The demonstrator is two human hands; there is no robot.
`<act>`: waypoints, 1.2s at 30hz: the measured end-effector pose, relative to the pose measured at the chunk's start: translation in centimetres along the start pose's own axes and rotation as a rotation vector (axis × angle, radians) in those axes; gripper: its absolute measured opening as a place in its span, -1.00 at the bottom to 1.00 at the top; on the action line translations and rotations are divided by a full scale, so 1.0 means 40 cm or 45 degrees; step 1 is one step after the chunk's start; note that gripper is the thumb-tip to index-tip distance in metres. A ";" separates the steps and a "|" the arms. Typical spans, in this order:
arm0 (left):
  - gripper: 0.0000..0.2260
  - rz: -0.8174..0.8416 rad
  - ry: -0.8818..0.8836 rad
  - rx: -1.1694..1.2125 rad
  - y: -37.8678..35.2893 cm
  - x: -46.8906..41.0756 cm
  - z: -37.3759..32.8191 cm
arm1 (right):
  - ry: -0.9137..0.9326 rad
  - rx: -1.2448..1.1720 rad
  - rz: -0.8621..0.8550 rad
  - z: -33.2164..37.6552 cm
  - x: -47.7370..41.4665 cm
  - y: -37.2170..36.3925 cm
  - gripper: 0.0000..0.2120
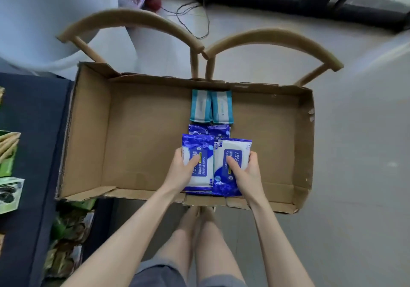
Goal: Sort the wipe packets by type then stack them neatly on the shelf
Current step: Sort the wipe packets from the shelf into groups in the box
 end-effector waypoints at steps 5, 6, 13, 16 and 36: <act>-0.69 -0.059 0.101 0.062 0.012 -0.212 0.074 | -0.076 0.049 -0.009 -0.102 -0.226 0.018 -0.75; -0.70 -0.087 0.103 0.063 0.016 -0.251 0.092 | -0.086 0.053 -0.002 -0.122 -0.268 0.017 -0.74; -0.78 -0.205 0.022 0.002 0.024 -0.436 0.179 | -0.032 0.182 -0.042 -0.224 -0.462 0.019 -0.75; -0.74 -0.343 -0.016 -0.320 0.034 -0.460 0.213 | 0.069 0.599 -0.162 -0.244 -0.486 0.024 -0.59; -0.70 -0.022 0.071 -0.658 0.063 -0.414 0.163 | -0.037 1.223 0.136 -0.162 -0.451 0.031 -0.59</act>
Point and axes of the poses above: each hand's wrist, its own x-axis away from the middle knuckle, its own y-axis out of the back of the hand, z = x × y, the point moved 8 cm from there along -x, towards the middle knuckle, and after that the axes turned 12 degrees about z, right-handed, at the moved point
